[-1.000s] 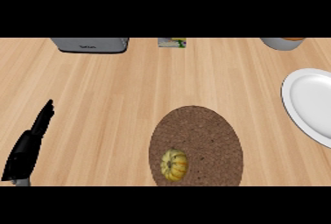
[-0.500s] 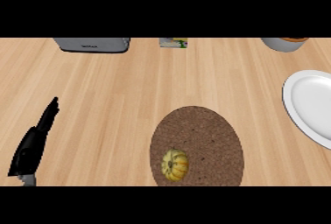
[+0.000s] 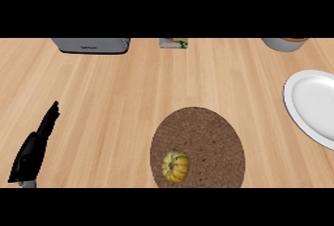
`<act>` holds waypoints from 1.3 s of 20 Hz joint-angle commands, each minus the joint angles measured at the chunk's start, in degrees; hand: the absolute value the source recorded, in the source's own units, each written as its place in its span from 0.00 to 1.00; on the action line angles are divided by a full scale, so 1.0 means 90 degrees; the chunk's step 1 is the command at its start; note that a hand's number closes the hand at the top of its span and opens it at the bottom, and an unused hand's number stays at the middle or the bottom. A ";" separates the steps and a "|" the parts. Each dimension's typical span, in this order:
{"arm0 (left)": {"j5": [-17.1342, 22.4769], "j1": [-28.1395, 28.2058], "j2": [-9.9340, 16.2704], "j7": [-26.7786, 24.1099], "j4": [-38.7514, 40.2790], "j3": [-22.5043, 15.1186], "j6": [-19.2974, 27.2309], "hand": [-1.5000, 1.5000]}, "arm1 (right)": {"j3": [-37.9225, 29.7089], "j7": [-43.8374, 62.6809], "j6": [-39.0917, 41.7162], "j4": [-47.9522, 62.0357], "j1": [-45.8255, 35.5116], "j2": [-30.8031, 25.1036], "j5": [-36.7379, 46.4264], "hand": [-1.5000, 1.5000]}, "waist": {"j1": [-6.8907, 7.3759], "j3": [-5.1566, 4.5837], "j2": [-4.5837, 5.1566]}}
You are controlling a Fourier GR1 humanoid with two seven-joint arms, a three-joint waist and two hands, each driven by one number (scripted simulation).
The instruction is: Pick the lemon from the placemat and place it in the plate
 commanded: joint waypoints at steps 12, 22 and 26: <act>-0.0003 -0.0094 -0.0020 0.0191 -0.0116 0.0078 -0.0173 0.50 | -0.0249 0.0896 -0.0110 0.1393 -0.0792 0.1032 0.0001 0.00 | 0.0016 0.0010 0.0028; 0.0026 -0.0158 0.0034 0.0160 -0.0094 0.0214 -0.0179 0.50 | -0.1879 0.1050 0.0481 0.1936 -0.0669 0.0099 -0.1593 0.00 | -0.0017 0.0021 0.0051; 0.0089 -0.0282 0.0110 0.0211 -0.0081 0.0314 -0.0231 0.50 | -0.2295 0.1040 0.1182 0.2113 -0.0471 -0.0219 -0.2032 0.00 | -0.0016 0.0035 0.0075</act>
